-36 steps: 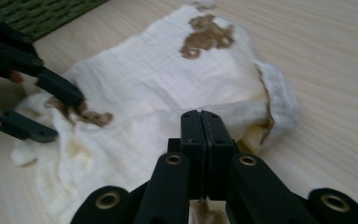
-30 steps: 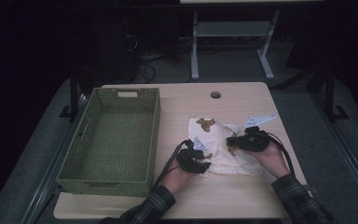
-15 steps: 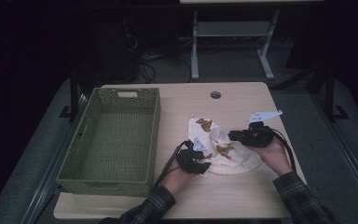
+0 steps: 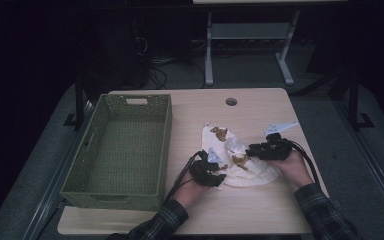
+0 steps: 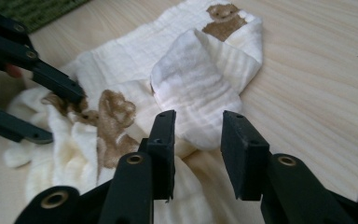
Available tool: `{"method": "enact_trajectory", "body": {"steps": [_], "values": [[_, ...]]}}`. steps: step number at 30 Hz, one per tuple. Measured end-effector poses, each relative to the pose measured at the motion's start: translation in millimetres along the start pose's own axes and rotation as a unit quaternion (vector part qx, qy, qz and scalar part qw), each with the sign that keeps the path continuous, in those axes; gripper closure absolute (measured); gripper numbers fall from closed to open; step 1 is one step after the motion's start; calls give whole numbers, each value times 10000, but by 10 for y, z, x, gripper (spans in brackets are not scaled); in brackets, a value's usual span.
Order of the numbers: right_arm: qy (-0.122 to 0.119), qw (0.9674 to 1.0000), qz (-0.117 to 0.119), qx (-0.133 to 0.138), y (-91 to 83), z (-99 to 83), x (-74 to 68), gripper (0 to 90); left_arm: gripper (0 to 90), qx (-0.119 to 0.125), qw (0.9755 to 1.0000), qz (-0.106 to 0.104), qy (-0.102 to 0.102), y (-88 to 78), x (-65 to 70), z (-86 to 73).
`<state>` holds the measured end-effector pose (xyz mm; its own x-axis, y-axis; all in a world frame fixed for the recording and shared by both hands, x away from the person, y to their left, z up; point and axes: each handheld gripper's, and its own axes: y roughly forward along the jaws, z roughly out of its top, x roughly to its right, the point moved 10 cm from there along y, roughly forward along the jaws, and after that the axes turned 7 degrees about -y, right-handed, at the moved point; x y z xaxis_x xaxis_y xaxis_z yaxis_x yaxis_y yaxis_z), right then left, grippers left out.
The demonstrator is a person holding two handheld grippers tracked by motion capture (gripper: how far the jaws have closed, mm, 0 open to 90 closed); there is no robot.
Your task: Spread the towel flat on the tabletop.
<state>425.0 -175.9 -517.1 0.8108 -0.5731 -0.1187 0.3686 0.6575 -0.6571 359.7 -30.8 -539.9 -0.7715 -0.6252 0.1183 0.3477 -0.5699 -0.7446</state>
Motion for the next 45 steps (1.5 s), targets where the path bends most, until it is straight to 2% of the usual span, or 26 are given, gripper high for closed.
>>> {"method": "enact_trajectory", "body": {"steps": [2, 3, 4, 8, 12, 15, 16, 19, 24, 25, 27, 31, 35, 36, 37, 39, 41, 43, 45], "values": [[-38, 9999, -87, -105, 58, -19, -2, 747, 532, 0, 10000, 8, 5, 0, 0, 0], [-18, 9997, -148, -174, 84, -32, -2, 839, 532, -7, 10000, 14, 13, 0, 0, -2], [-72, 9994, -258, -203, 93, -41, 17, 870, 532, -4, 10000, 16, 10, 0, 1, -2], [-63, 9991, -408, -15, -14, 59, 68, 881, 532, -7, 10000, 10, 19, 0, 0, -1], [-19, 9976, -646, 242, -186, 236, 236, 881, 534, -15, 10000, -1, 22, 0, -2, 1], [24, 9964, -797, 290, -223, 322, 375, 882, 533, 8, 10000, 4, -1, 4, 1, 5], [51, 9962, -839, 246, -224, 349, 432, 882, 533, 0, 10000, 13, 49, 2, -8, 6], [101, 9947, -1011, 160, -229, 401, 588, 882, 533, 7, 10000, 13, 34, 3, -5, 4], [227, 9899, -1402, -15, -253, 403, 868, 885, 533, 8, 10000, -2, 35, 0, -6, 2], [337, 9889, -1449, -8, -266, 381, 934, 885, 532, 42, 10000, -3, -2, 4, 1, 7], [392, 9866, -1578, -168, -272, 316, 1046, 885, 533, 37, 10000, -9, -8, 3, 3, 7], [584, 9811, -1818, -297, -301, 188, 1296, 886, 533, 26, 10000, -2, -3, 2, 2, 5], [779, 9754, -2034, -339, -341, 109, 1506, 886, 533, 31, 10000, 1, -5, 2, 2, 5], [782, 9749, -2057, -329, -346, 93, 1543, 885, 533, 32, 10000, 2, -7, 2, 3, 5], [880, 9747, -2027, -342, -344, 58, 1567, 876, 533, 32, 10000, 0, -7, 2, 2, 5], [929, 9758, -1955, -310, -338, 21, 1574, 787, 533, 32, 10000, -2, -6, 1, 1, 5], [914, 9784, -1836, -253, -348, 11, 1538, 750, 532, 31, 10000, -1, -5, 1, 1, 5], [939, 9796, -1764, -201, -371, 16, 1480, 724, 532, 25, 10000, -17, -13, 0, -1, 6], [921, 9829, -1587, -137, -389, 15, 1406, 692, 529, 17, 9999, -62, -87, -2, -3, 10]]}}
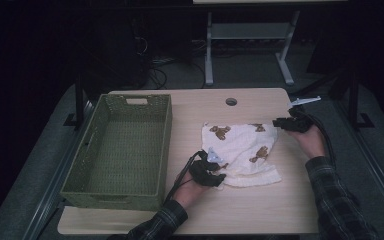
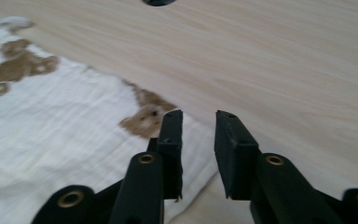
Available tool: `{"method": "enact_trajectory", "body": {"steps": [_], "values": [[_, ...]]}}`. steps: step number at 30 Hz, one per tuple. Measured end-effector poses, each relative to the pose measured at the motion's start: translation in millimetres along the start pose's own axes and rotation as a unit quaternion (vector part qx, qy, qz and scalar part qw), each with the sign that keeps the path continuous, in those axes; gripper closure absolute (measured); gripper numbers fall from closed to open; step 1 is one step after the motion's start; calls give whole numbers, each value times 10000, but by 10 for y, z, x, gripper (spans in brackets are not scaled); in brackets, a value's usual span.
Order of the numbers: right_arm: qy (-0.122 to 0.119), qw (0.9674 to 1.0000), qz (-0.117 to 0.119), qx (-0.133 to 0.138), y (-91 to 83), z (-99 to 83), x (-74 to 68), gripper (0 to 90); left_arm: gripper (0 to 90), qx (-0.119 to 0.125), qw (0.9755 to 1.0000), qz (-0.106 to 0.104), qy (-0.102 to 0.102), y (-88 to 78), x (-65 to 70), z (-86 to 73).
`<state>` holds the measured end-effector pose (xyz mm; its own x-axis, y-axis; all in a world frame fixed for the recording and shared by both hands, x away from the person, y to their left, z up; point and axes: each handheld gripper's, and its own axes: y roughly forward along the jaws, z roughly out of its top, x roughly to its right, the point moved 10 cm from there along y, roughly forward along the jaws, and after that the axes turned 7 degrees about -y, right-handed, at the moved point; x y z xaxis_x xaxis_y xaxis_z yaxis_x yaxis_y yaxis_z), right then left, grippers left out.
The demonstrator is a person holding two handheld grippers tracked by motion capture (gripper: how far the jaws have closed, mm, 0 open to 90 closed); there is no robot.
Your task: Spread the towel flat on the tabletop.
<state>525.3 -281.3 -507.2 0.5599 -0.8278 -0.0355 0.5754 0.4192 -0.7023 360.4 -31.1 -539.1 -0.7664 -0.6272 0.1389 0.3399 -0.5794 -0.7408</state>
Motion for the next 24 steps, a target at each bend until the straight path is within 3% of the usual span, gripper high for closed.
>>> {"method": "enact_trajectory", "body": {"steps": [2, 5, 9, 13, 16, 20, 24], "values": [[-14, 9998, 183, 39, -45, -29, -73, 658, 516, 18, 9999, -101, -128, -5, -5, 8], [-48, 9992, 393, 68, -111, -63, -180, 626, 507, 37, 10000, -38, -80, -42, -19, 22], [-163, 9981, 549, 242, -243, -108, -338, 648, 504, 73, 9999, 71, -29, -143, -3, 35], [-229, 9974, 649, 231, -328, -192, -495, 661, 511, 191, 9996, 143, -137, -246, 33, 33], [-371, 9963, 735, 248, -396, -266, -619, 671, 537, 253, 9995, 189, -91, -328, 74, 24], [-566, 9950, 803, 168, -458, -396, -759, 675, 608, 277, 9996, 66, -28, -417, 193, -18], [-699, 9937, 872, 79, -528, -569, -889, 675, 625, 72, 10000, -58, 14, -381, 283, -136]]}}
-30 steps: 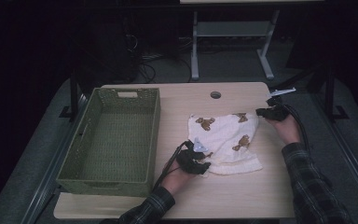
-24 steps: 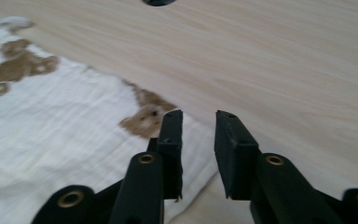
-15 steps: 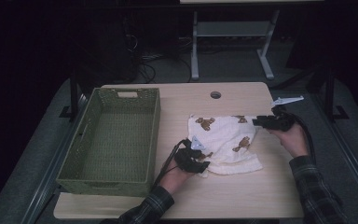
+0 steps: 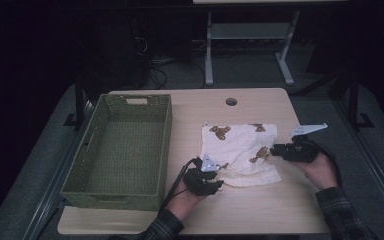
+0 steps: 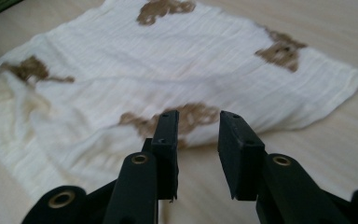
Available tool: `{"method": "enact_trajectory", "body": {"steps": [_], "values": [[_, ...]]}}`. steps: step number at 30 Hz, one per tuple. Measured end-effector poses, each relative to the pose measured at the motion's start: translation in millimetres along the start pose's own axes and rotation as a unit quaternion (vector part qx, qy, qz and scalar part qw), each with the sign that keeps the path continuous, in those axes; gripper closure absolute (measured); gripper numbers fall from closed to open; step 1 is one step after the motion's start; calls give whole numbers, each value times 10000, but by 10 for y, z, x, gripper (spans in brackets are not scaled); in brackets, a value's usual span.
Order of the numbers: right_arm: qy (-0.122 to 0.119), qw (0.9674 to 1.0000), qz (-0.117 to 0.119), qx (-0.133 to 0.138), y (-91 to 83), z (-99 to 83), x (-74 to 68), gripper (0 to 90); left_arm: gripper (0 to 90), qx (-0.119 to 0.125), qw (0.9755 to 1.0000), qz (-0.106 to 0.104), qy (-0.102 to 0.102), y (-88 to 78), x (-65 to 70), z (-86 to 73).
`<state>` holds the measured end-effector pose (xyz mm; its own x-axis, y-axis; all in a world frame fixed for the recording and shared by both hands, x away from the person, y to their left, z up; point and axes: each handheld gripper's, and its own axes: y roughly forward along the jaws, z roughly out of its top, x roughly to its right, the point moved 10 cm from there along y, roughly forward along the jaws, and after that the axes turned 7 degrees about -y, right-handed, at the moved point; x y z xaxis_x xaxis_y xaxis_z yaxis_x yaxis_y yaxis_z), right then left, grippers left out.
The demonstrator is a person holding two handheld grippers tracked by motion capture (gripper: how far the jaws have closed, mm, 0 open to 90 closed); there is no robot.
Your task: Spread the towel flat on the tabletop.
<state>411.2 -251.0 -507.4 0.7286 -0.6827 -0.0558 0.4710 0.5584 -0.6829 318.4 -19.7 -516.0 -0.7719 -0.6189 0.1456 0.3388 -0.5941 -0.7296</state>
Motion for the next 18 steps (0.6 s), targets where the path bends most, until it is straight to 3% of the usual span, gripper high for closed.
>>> {"method": "enact_trajectory", "body": {"steps": [11, 15, 18], "values": [[71, 9995, 204, -222, -156, -439, -289, 676, 626, -232, 9997, 55, 109, 117, -1, -96], [81, 9988, 320, -366, -149, -581, -395, 676, 730, -360, 9991, 108, 196, 162, -16, -138], [-1, 9983, 242, -521, -142, -630, -438, 725, 832, -396, 9988, 114, 245, 167, -36, -125]]}}
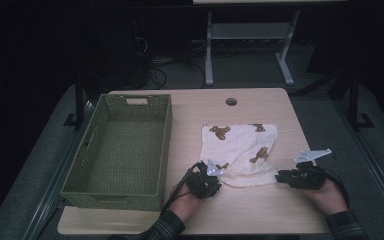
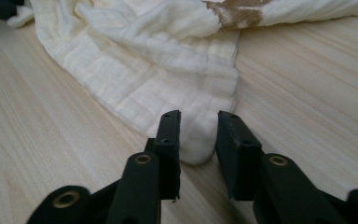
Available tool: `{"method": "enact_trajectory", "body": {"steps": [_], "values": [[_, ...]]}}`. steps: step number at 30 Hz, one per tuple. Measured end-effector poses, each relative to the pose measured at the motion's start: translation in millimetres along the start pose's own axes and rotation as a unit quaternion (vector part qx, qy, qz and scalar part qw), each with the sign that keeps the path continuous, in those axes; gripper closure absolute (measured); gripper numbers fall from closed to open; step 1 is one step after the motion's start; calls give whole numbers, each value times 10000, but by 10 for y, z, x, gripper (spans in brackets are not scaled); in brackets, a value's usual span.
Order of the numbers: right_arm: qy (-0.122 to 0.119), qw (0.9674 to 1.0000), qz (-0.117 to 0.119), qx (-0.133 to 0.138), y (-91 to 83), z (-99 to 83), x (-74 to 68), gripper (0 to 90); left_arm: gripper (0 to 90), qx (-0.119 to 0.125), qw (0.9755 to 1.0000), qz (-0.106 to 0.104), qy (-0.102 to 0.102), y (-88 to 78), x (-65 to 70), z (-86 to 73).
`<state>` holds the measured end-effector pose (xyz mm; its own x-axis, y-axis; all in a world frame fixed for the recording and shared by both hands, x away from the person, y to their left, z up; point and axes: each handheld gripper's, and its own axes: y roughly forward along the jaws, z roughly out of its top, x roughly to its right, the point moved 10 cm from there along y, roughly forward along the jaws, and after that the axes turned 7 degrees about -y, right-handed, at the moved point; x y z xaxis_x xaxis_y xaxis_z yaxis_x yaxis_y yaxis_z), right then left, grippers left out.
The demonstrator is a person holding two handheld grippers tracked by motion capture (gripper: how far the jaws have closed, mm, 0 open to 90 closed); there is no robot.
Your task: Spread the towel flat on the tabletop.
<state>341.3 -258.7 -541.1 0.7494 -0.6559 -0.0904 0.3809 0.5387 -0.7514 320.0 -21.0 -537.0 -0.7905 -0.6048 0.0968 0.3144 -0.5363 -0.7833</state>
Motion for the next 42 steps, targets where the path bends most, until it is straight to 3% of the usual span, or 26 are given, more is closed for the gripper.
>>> {"method": "enact_trajectory", "body": {"steps": [3, 5, 11, 16, 20, 27, 32, 34, 36, 42], "values": [[-109, 9999, -66, -45, 1, -1, 0, 847, 861, -1, 10000, -22, -41, -5, -2, 6], [-109, 9998, -138, -71, -13, -3, -4, 864, 863, 60, 9999, -43, -100, -42, -7, 20], [-114, 9992, -344, 142, -169, -13, 61, 871, 864, 282, 9992, 5, -277, -236, -68, 84], [52, 9990, -420, 165, -308, -140, 57, 871, 866, 260, 9990, -19, -351, -302, -35, 52], [47, 9986, -463, 241, -416, -247, 54, 871, 867, 238, 9990, -50, -382, -342, 24, 2], [69, 9992, -277, 279, -514, -431, -114, 870, 867, 200, 9986, -121, -470, -418, 105, -119], [-17, 9995, -156, 258, -528, -491, -242, 870, 865, 36, 9985, -176, -508, -426, 163, -249], [-35, 9997, -102, 202, -510, -513, -292, 856, 826, 18, 9985, -149, -529, -421, 157, -267], [-73, 9996, -132, 242, -504, -488, -293, 819, 734, 65, 9983, -111, -560, -401, 135, -250], [-115, 9992, -184, 340, -445, -313, -181, 686, 587, 152, 9978, -39, -640, -342, 26, -164]]}}
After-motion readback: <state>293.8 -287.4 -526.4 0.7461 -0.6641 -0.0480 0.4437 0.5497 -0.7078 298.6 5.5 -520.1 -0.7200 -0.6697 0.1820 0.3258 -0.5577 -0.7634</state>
